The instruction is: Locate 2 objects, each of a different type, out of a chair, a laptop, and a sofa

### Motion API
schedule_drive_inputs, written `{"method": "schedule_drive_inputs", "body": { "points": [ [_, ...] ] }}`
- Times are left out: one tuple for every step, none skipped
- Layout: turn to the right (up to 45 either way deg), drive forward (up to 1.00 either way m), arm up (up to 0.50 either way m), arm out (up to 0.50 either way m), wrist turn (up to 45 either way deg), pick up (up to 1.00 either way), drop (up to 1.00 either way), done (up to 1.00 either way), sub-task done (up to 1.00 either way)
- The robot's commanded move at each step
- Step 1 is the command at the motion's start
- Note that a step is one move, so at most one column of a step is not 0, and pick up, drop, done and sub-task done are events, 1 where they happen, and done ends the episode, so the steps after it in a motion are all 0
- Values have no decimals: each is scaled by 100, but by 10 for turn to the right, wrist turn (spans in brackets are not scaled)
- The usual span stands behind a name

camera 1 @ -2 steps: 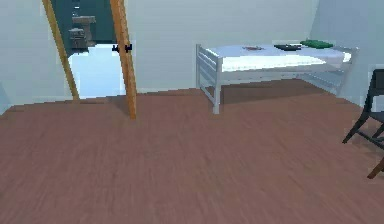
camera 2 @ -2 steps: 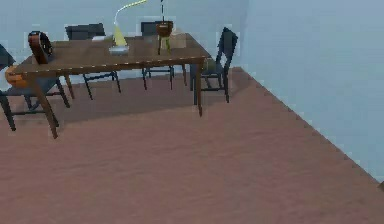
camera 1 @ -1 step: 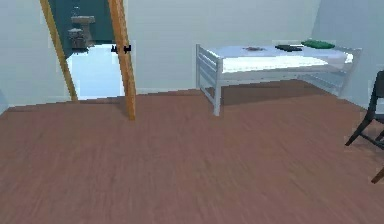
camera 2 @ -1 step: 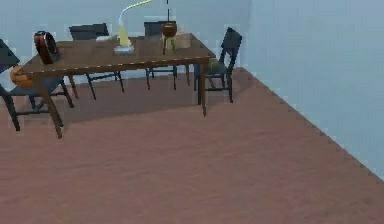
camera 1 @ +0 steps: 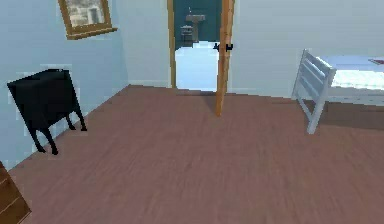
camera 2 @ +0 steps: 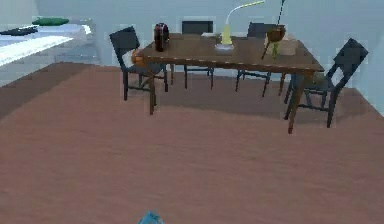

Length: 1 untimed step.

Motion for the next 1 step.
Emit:
{"method": "schedule_drive_inputs", "body": {
  "points": [
    [0, 45, 0, 0, 0, 0, 0, 0, 0]
  ]
}}
